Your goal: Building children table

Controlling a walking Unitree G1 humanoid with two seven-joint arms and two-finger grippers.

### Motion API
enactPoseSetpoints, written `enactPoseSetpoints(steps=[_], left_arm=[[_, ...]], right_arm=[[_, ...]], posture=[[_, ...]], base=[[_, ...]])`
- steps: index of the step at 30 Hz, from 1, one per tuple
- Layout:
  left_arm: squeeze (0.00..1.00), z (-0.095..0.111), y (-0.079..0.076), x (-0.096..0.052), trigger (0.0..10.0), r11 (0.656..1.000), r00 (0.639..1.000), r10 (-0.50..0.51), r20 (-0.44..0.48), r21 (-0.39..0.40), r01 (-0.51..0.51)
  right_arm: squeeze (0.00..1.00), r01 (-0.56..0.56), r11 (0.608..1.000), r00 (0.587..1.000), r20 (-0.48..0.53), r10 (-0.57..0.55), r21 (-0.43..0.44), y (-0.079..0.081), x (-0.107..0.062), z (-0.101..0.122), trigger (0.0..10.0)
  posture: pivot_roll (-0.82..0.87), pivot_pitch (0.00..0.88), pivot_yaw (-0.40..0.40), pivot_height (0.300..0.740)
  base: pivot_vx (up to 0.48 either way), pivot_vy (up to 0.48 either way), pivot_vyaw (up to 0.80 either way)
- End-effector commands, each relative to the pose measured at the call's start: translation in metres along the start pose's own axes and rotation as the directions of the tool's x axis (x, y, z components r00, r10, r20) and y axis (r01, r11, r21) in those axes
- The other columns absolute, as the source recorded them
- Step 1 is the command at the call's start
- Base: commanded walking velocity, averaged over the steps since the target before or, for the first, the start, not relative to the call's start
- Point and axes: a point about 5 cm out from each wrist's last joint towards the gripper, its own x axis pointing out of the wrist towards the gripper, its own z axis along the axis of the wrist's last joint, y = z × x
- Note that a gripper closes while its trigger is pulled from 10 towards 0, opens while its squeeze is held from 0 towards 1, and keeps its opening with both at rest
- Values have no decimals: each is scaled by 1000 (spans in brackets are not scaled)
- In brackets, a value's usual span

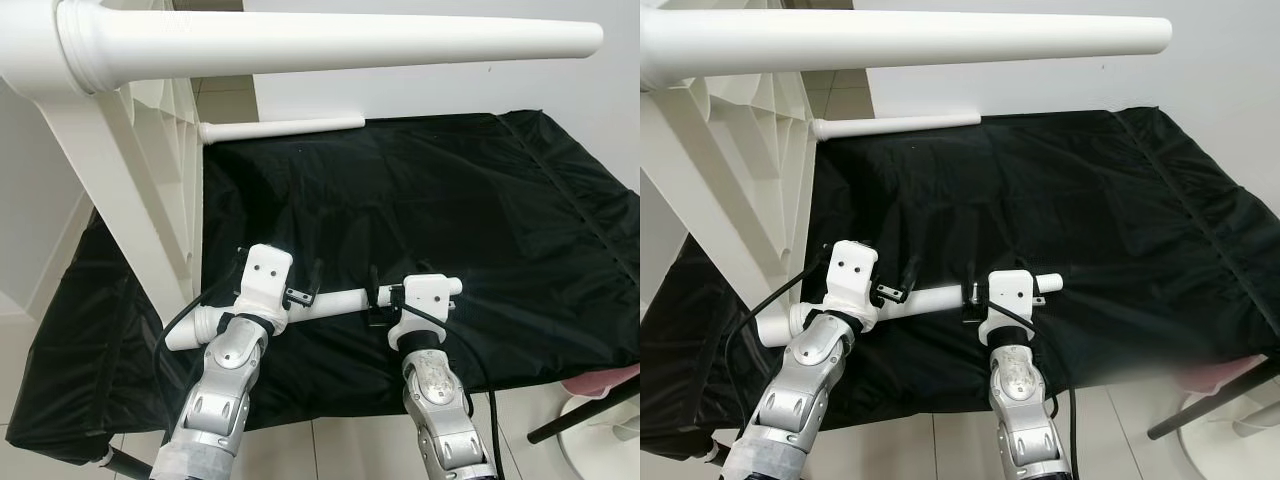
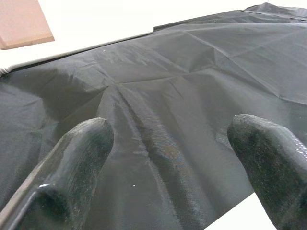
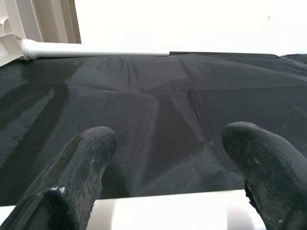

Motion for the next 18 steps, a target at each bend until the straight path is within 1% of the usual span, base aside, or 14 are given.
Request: enactPoseSetpoints(steps=[1, 10, 11, 18], left_arm=[[0, -4, -4, -2, 10000, 995, 996, 91, -8, -39, -91], [0, -4, -3, -2, 10000, 995, 995, 98, -10, -34, -99], [0, -4, -3, -2, 10000, 995, 995, 98, -9, -33, -99], [0, -3, -2, -1, 10000, 994, 995, 102, -8, -33, -102]], right_arm=[[0, -11, 1000, 1000, -1, 11, 18, 4, 2, 0, 10000], [0, -17, 1000, 1000, -1, 17, 15, 4, 2, -1, 10000], [0, -16, 1000, 1000, -1, 16, 14, 4, 2, -1, 10000], [0, -5, 1000, 1000, 2, 5, 9, 1, 4, 0, 10000]], posture=[[-27, 47, 28, 740], [-23, 48, 25, 740], [-25, 61, 24, 740], [-29, 61, 24, 740]], base=[[0, 0, 0], [0, 0, 0], [0, 0, 0], [0, 0, 0]])
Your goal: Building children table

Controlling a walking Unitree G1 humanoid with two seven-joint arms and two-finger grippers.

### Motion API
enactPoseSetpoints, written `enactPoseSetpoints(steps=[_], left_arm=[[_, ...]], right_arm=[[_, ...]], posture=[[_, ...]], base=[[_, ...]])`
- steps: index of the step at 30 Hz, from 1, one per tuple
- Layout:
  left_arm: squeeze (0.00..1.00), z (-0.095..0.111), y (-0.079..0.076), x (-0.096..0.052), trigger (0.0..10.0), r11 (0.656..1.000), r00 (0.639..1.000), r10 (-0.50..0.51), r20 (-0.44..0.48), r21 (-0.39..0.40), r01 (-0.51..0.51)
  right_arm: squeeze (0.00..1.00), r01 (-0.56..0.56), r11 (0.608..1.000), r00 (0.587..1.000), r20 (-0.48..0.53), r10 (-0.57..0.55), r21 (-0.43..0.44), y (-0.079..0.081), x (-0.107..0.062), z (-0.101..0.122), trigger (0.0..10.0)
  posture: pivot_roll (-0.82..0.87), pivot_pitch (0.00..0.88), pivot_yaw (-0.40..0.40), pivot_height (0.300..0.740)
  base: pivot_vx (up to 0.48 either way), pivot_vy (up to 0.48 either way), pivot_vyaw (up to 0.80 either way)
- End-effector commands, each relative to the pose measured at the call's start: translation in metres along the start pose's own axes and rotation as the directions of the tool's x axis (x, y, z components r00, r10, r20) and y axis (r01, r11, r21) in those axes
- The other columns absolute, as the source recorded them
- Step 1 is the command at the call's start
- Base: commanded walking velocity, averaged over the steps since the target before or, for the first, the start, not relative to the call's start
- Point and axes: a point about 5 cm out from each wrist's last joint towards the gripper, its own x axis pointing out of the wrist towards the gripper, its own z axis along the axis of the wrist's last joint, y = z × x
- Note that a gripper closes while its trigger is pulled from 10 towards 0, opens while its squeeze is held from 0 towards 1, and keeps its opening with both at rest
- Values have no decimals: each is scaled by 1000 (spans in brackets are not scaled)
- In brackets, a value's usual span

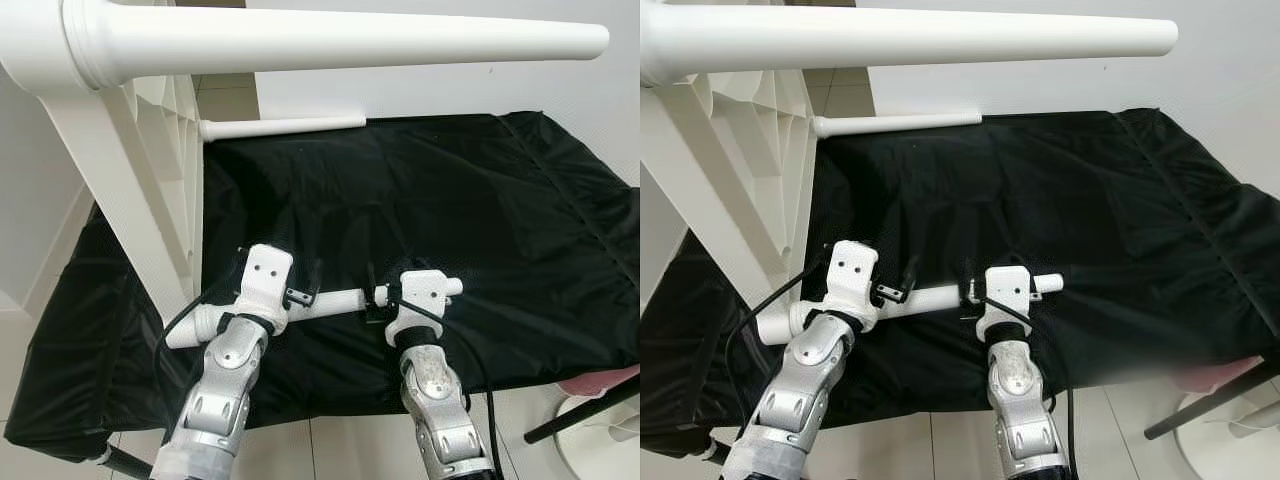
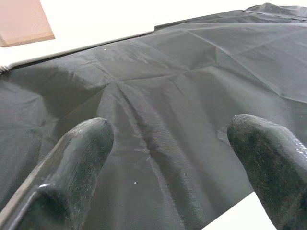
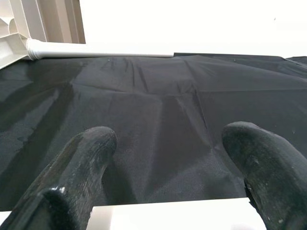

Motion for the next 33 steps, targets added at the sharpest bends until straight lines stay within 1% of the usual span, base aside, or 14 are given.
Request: enactPoseSetpoints(steps=[1, 24, 25, 26, 27, 28, 30, 31, 33], left_arm=[[0, -3, -1, 0, 10000, 994, 995, 103, -10, -36, -104], [0, -4, -3, -2, 10000, 994, 995, 98, -13, -41, -99], [0, -4, -3, -2, 10000, 994, 995, 97, -13, -42, -97], [0, -4, -3, -2, 10000, 994, 995, 96, -14, -43, -96], [0, -4, -3, -2, 10000, 994, 995, 95, -15, -44, -96], [0, -4, -3, -2, 10000, 994, 995, 94, -15, -45, -95], [0, -4, -3, -3, 10000, 994, 995, 94, -15, -46, -94], [992, -5, -4, -3, 10000, 994, 996, 90, -14, -59, -91], [1000, -5, -3, -4, 10000, 994, 995, 97, -14, -50, -97]], right_arm=[[0, 5, 1000, 1000, 0, -5, 6, 0, 1, -1, 10000], [0, 7, 1000, 1000, 0, -7, 9, 0, 0, -1, 10000], [478, 5, 1000, 1000, 1, -5, 11, 0, 0, -1, 10000], [514, 3, 1000, 1000, 0, -3, 12, 0, -1, -1, 10000], [514, 1, 1000, 1000, 0, -1, 12, 0, -1, -1, 10000], [1000, -5, 1000, 1000, 1, 5, 18, 1, -1, -1, 10000], [1000, -9, 1000, 1000, 2, 9, 22, 1, -1, -1, 10000], [1000, -8, 1000, 1000, 2, 8, 21, 1, -1, -1, 10000], [984, -6, 1000, 1000, -1, 6, 17, 1, -2, -2, 10000]], posture=[[-29, 61, 25, 740], [-32, 63, 27, 740], [-32, 63, 27, 740], [-32, 63, 27, 740], [-32, 63, 27, 740], [-32, 63, 27, 740], [-32, 63, 27, 740], [-32, 56, 23, 740], [-32, 56, 23, 740]], base=[[0, 0, 0], [0, 0, 0], [0, 0, 0], [0, 0, 0], [0, 0, 0], [0, 0, 0], [0, 0, 0], [0, 0, 0], [0, 0, 0]])
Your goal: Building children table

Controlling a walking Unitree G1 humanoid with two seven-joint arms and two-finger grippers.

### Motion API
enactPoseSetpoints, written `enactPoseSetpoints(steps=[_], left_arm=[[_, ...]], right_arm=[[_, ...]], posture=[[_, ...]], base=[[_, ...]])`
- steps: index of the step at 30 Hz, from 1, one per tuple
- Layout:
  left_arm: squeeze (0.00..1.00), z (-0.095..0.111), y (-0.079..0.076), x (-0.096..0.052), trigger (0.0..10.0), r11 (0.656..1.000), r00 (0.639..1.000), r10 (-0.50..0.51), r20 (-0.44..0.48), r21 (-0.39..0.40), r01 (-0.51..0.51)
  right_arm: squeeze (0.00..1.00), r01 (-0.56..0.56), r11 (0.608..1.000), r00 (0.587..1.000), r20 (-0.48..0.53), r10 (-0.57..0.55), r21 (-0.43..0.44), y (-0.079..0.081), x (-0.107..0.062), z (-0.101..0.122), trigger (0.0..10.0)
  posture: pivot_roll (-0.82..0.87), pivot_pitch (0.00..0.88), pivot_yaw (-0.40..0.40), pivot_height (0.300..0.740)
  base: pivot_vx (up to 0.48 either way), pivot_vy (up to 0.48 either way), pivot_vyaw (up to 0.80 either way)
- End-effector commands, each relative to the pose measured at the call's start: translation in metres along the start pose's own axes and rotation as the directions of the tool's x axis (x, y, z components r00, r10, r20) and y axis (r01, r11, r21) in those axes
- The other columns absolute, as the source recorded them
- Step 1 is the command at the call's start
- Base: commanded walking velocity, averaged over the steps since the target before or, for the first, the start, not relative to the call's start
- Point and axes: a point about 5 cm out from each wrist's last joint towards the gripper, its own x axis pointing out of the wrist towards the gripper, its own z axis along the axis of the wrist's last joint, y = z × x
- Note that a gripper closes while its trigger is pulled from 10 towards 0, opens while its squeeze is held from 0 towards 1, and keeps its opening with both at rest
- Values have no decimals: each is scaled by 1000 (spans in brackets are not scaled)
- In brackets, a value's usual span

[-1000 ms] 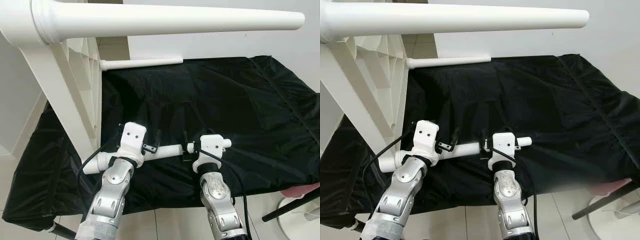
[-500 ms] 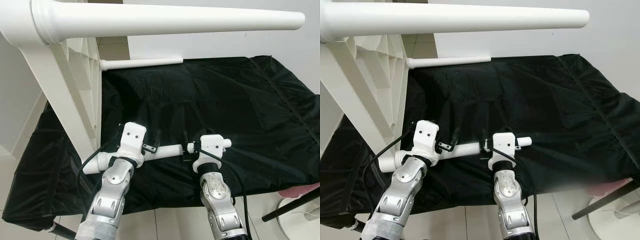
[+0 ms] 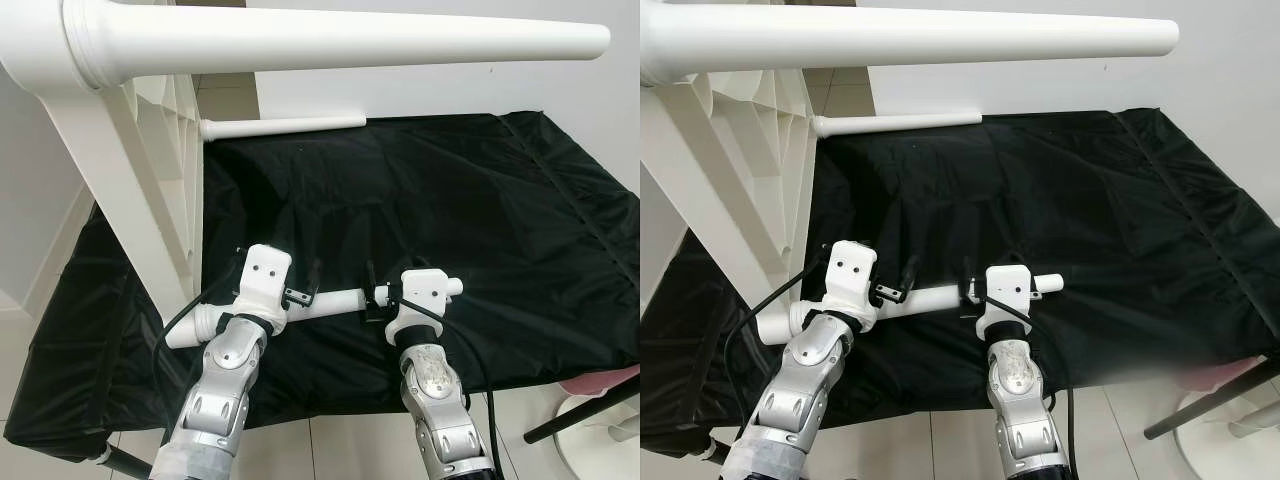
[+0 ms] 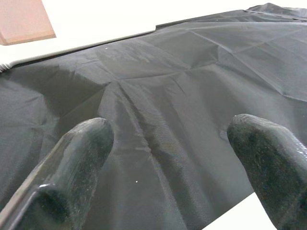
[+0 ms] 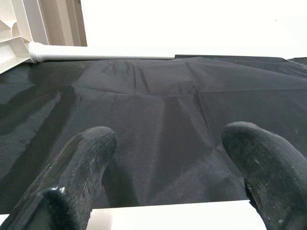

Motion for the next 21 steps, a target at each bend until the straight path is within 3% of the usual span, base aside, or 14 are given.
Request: enactPoseSetpoints(steps=[1, 2, 4, 5, 8, 11, 12, 14, 15, 16, 17, 19, 20, 21], left_arm=[[1000, -4, -4, -3, 10000, 995, 996, 92, -11, -45, -92], [906, -4, -4, -4, 10000, 995, 995, 98, -10, -34, -98], [906, -4, -4, -4, 10000, 994, 995, 104, -8, -22, -104], [1000, -4, -4, -4, 10000, 995, 995, 95, -9, -41, -95], [1000, -5, -5, -5, 10000, 995, 996, 92, -11, -41, -93], [1000, -5, -4, -5, 10000, 995, 995, 103, -15, -13, -103], [447, -5, -4, -5, 10000, 995, 995, 97, -14, -29, -97], [447, -5, -4, -4, 10000, 994, 995, 95, -12, -43, -95], [592, -5, -4, -4, 10000, 995, 995, 101, -16, -19, -101], [592, -5, -4, -4, 10000, 995, 995, 101, -16, -19, -101], [0, -6, -3, -4, 10000, 994, 995, 102, -19, -30, -102], [0, -6, -3, -4, 10000, 994, 995, 101, -19, -37, -102], [780, -5, -3, -4, 10000, 994, 995, 101, -17, -41, -102], [1000, -5, -2, -4, 10000, 994, 995, 103, -12, -26, -103]], right_arm=[[984, 0, 1000, 1000, -9, 0, 8, 1, -2, -3, 10000], [0, -1, 1000, 1000, -10, 1, 7, 2, -2, -3, 10000], [0, -2, 1000, 1000, -10, 2, 7, 2, -2, -3, 10000], [1000, -1, 1000, 1000, -10, 1, 8, 2, -2, -3, 10000], [1000, 0, 1000, 1000, -10, 0, 7, 2, -3, -3, 10000], [847, 3, 1000, 1000, -11, -3, 3, 2, -2, -3, 10000], [1000, -8, 1000, 1000, -10, 8, 20, 2, -3, -3, 10000], [1000, -9, 1000, 1000, -8, 9, 27, 2, -3, -3, 10000], [0, -10, 999, 1000, -8, 10, 31, 2, -3, -3, 10000], [0, -10, 999, 1000, -8, 10, 31, 2, -3, -3, 10000], [651, -3, 1000, 1000, -2, 3, 22, 1, -3, -2, 10000], [651, -1, 1000, 1000, 0, 1, 20, 1, -3, -2, 10000], [827, -4, 1000, 1000, -1, 4, 23, 1, -2, -2, 10000], [1000, -1, 1000, 1000, -1, 1, 16, 1, -2, -2, 10000]], posture=[[-32, 56, 23, 740], [-32, 56, 23, 740], [-31, 51, 23, 740], [-31, 51, 23, 740], [-31, 51, 23, 740], [-31, 50, 24, 740], [-31, 50, 24, 740], [-30, 54, 24, 740], [-30, 54, 24, 740], [-30, 54, 24, 740], [-29, 58, 27, 740], [-29, 58, 27, 740], [-28, 60, 28, 740], [-28, 63, 30, 740]], base=[[0, 0, 0], [0, 0, 0], [0, 0, 0], [0, 0, 0], [0, 0, 0], [0, 0, 0], [0, 0, 0], [0, 0, 0], [0, 0, 0], [0, 0, 0], [0, 0, 0], [0, 0, 0], [0, 0, 0], [0, 0, 0]])
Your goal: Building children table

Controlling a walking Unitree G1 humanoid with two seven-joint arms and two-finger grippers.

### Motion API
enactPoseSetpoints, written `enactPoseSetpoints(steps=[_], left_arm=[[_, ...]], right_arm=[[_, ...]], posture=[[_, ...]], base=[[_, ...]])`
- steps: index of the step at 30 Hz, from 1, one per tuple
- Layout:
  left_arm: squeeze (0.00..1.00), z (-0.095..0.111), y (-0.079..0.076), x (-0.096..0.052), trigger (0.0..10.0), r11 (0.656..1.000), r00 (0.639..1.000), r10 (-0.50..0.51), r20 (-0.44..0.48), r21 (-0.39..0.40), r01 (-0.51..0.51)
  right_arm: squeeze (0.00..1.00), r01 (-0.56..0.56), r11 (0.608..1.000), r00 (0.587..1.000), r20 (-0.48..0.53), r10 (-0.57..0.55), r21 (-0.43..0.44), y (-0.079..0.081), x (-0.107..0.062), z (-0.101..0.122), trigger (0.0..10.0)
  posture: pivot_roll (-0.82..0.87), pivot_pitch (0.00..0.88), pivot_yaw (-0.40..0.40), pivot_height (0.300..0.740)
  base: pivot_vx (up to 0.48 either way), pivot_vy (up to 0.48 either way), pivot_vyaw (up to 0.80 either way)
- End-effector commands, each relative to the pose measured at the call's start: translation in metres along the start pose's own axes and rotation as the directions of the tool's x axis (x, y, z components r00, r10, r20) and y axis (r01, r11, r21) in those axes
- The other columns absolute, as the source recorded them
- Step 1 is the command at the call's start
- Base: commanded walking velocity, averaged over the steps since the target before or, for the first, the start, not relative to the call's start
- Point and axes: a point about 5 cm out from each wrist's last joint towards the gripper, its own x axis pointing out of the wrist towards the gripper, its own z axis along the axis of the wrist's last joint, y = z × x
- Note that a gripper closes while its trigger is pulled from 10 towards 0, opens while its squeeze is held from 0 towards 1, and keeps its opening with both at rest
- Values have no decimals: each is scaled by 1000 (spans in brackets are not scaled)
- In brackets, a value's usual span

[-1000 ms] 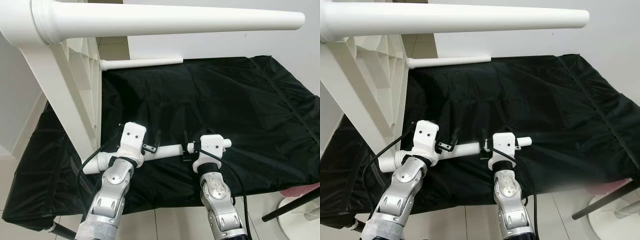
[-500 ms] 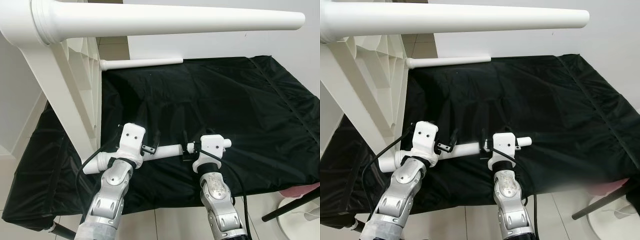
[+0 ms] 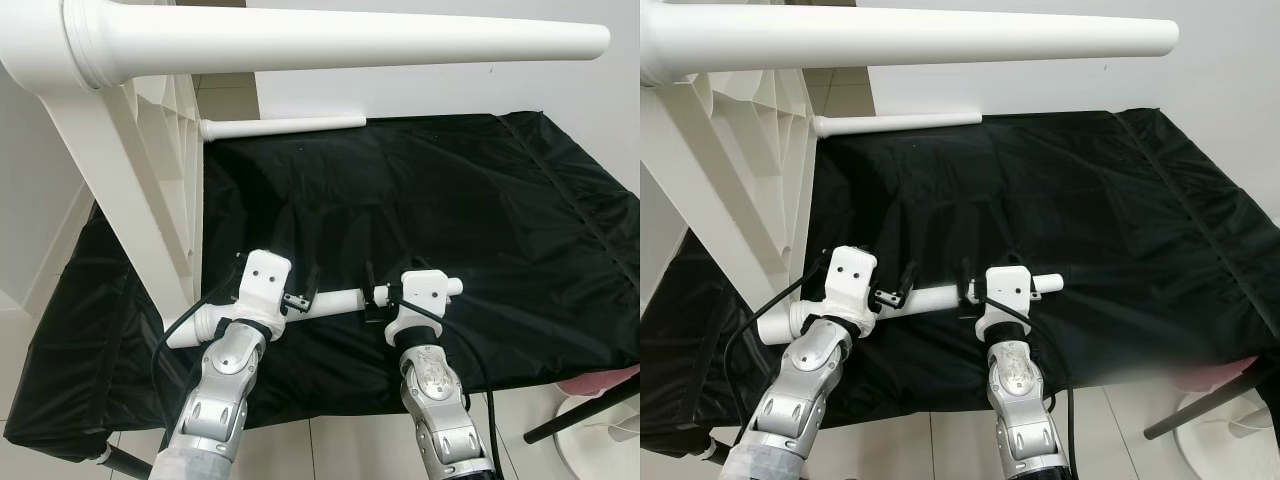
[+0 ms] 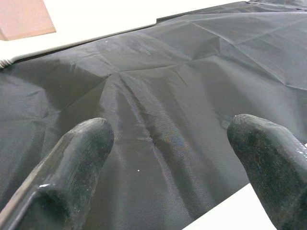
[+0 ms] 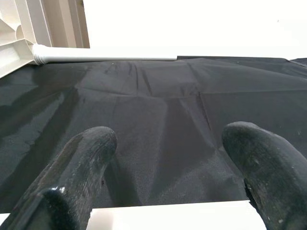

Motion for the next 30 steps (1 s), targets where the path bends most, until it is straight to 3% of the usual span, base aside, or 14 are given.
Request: enactPoseSetpoints(steps=[1, 2, 3, 7, 8, 11, 12, 14, 15, 19, 20, 24, 25, 30], left_arm=[[1000, 0, -3, -1, 10000, 994, 995, 99, 4, -46, -99], [1000, 1, -2, 0, 10000, 994, 995, 100, 7, -35, -100], [0, 1, -2, 0, 10000, 995, 995, 101, 9, -27, -101], [0, 0, -1, -1, 10000, 993, 994, 110, 3, -34, -110], [0, 0, -1, 0, 10000, 993, 993, 115, 4, -34, -115], [0, 1, -1, 0, 10000, 992, 993, 120, 7, -34, -119], [0, 2, -1, 0, 10000, 992, 993, 120, 8, -37, -120], [0, 2, -1, 1, 10000, 992, 993, 120, 9, -39, -120], [1000, 2, 0, 0, 10000, 991, 993, 118, 12, -60, -117], [1000, 5, 1, 2, 10000, 989, 991, 130, 10, -66, -129], [0, 5, 1, 3, 10000, 989, 991, 134, 9, -59, -134], [0, 3, 1, 2, 10000, 991, 992, 125, 7, -46, -125], [0, 4, 1, 2, 10000, 990, 992, 128, 11, -63, -127], [0, 4, 2, 1, 10000, 988, 991, 134, 13, -74, -133]], right_arm=[[1000, 5, 1000, 1000, -7, -5, 9, 1, -1, -2, 10000], [1000, 8, 1000, 1000, -7, -8, 4, 1, -1, -2, 10000], [404, 10, 1000, 1000, -7, -10, 1, 1, 0, -2, 10000], [604, 20, 1000, 1000, -7, -21, -18, -1, 0, -3, 10000], [475, 22, 1000, 1000, -6, -22, -21, -2, 0, -3, 10000], [475, 22, 1000, 1000, -4, -22, -21, -3, 1, -2, 10000], [86, 8, 1000, 1000, -2, -8, -1, -2, 2, -2, 10000], [86, -8, 1000, 1000, 1, 8, 24, -1, 3, -1, 10000], [1000, 2, 1000, 1000, 2, -2, 12, -1, 4, -1, 10000], [906, 20, 1000, 1000, -5, -20, -6, -4, 7, 0, 10000], [1000, 19, 1000, 1000, -7, -19, -4, -4, 7, 0, 10000], [1000, 26, 999, 1000, 1, -26, -29, -4, 8, 1, 10000], [239, 27, 999, 1000, 5, -27, -23, -4, 9, 2, 10000], [145, 23, 1000, 1000, 12, -22, -20, -5, 8, 2, 10000]], posture=[[-28, 63, 30, 740], [-28, 63, 30, 740], [-28, 63, 30, 740], [-26, 52, 27, 740], [-22, 54, 24, 740], [-22, 60, 24, 740], [-24, 57, 23, 740], [-24, 57, 23, 740], [-23, 83, 21, 740], [-17, 115, 23, 740], [-17, 115, 23, 740], [-21, 101, 21, 740], [-22, 104, 17, 740], [-20, 105, 16, 740]], base=[[0, 0, 0], [0, 0, 0], [0, 0, 0], [0, 0, 0], [0, 0, 0], [0, 0, 0], [0, 0, 0], [0, 0, 0], [0, 0, 0], [0, 0, 0], [0, 0, 0], [0, 0, 0], [0, 0, 0], [0, 0, 0]])
